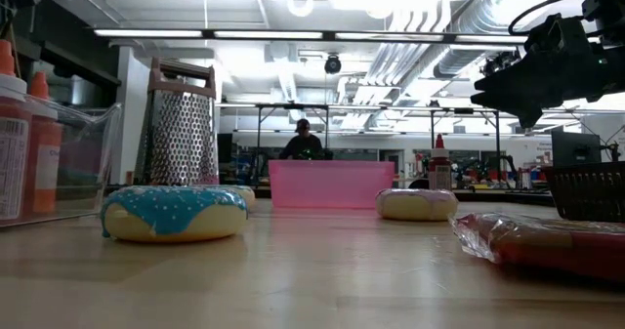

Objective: Pick & Place Food Item
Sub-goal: Put the middle right red large food coloring bottle into the transparent bin, then put the red large food coloring bottle into the transparent bin

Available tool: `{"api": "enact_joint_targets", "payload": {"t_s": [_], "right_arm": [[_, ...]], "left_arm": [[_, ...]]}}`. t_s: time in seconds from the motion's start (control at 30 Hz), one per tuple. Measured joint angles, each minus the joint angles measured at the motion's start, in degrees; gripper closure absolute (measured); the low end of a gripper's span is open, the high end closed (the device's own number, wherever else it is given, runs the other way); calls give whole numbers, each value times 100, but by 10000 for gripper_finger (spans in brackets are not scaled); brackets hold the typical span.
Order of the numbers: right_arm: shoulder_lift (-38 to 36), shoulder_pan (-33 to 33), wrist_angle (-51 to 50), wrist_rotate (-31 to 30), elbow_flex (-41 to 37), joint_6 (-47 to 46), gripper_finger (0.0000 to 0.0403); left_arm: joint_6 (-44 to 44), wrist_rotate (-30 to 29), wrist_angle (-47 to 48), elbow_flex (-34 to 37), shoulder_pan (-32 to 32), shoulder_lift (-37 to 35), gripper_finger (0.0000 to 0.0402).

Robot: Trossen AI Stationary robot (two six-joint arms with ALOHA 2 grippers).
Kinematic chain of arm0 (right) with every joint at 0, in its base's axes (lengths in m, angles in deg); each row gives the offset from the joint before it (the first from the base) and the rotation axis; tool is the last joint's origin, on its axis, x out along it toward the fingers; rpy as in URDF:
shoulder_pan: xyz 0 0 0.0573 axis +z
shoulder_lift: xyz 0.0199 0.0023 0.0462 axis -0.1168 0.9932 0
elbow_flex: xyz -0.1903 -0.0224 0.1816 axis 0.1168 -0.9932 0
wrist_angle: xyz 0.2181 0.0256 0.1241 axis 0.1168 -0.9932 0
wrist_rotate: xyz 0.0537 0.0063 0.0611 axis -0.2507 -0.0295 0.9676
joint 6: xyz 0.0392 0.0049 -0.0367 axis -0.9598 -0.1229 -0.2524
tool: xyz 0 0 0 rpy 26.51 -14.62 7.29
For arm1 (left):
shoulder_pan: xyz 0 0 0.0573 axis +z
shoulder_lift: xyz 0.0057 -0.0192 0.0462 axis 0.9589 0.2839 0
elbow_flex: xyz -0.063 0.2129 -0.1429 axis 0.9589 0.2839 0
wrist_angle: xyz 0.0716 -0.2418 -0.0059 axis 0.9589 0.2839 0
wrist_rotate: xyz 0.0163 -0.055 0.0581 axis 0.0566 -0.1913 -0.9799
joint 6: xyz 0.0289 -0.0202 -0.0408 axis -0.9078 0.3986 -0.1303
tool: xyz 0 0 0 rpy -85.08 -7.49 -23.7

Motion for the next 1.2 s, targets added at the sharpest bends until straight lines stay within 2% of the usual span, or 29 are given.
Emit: {"api": "enact_joint_targets", "payload": {"t_s": [0.67, 1.0, 1.2], "right_arm": [[-2, -2, 0, -2, 0, 0, 243], [-2, 0, 0, 0, -1, -2, 243], [-2, -1, 0, 0, 0, -1, 243]], "left_arm": [[-650, -35, -524, -2, 0, -44, 250], [-704, -68, -672, -2, -7, -76, 250], [-1627, -366, -1033, -4, -96, -447, 250]]}}
